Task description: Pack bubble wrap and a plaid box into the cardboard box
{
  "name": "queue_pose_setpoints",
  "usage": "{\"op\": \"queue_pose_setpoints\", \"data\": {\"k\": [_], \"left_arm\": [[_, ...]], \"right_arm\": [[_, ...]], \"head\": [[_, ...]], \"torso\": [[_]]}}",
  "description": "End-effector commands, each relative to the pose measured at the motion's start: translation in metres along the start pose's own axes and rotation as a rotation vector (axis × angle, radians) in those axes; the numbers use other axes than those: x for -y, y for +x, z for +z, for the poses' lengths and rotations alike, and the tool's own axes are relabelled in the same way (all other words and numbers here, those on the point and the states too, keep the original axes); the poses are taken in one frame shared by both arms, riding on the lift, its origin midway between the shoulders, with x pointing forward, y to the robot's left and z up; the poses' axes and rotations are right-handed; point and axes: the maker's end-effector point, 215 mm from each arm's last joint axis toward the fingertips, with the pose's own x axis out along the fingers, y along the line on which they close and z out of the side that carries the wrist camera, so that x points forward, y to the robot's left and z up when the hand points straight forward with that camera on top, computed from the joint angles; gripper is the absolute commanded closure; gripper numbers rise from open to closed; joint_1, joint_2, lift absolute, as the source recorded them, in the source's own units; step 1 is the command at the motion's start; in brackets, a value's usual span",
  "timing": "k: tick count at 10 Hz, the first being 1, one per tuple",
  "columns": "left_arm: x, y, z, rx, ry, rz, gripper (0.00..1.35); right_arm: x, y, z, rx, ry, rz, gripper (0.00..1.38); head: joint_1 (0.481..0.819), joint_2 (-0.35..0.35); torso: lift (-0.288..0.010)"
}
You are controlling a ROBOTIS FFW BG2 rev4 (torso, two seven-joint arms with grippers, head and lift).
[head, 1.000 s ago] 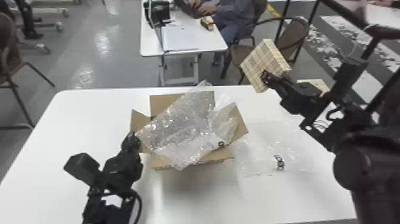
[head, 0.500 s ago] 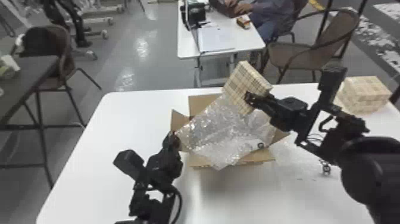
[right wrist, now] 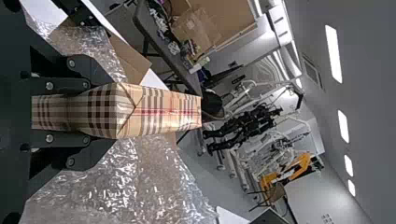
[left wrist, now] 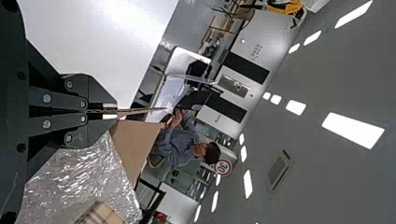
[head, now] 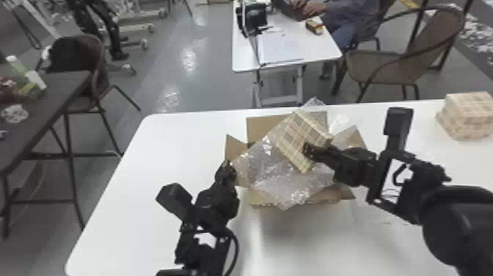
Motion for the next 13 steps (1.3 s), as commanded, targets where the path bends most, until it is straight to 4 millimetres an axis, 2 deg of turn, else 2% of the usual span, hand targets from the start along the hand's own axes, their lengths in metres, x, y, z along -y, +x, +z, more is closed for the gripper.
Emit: {"op": "queue_pose_setpoints", "data": {"k": [1,3,5,7,8,10,11,12,13], "left_arm": [[0.001,0.001,0.0,0.001,-0.001,-0.001,1.19],[0.003,0.002,0.002,0.004,0.001,-0.007,1.19],[0.002,0.001,0.002,0.005,-0.002,-0.007,1.19],[0.002,0.001,0.003,0.008,-0.002,-0.007,1.19],[0.002,0.001,0.003,0.008,-0.002,-0.007,1.19],[0.001,0.001,0.002,0.006,-0.002,-0.005,1.19],[0.002,0.001,0.002,0.005,-0.002,-0.007,1.19],[0.002,0.001,0.002,0.005,-0.004,-0.007,1.19],[0.001,0.001,0.0,0.001,-0.006,-0.007,1.19]], "right_arm": [[0.004,-0.001,-0.011,-0.033,0.006,-0.015,0.99],[0.02,-0.005,-0.013,-0.048,-0.023,-0.054,0.56],[0.037,-0.012,-0.013,-0.051,-0.034,-0.094,0.52],[0.027,-0.012,0.002,-0.006,-0.029,-0.07,0.52],[0.018,-0.014,0.02,0.036,-0.037,-0.051,0.52],[0.007,-0.031,0.073,0.135,-0.101,-0.051,0.51],[0.014,-0.048,0.096,0.186,-0.125,-0.078,0.52],[0.031,-0.072,0.114,0.236,-0.139,-0.138,0.52],[0.054,-0.104,0.13,0.297,-0.158,-0.219,0.52]], "head": [[0.695,0.185],[0.695,0.184],[0.695,0.168],[0.695,0.155],[0.695,0.155],[0.695,0.157],[0.695,0.149],[0.695,0.14],[0.695,0.116]], "torso": [[-0.095],[-0.095],[-0.095],[-0.095],[-0.095],[-0.095],[-0.095],[-0.095],[-0.095]]}}
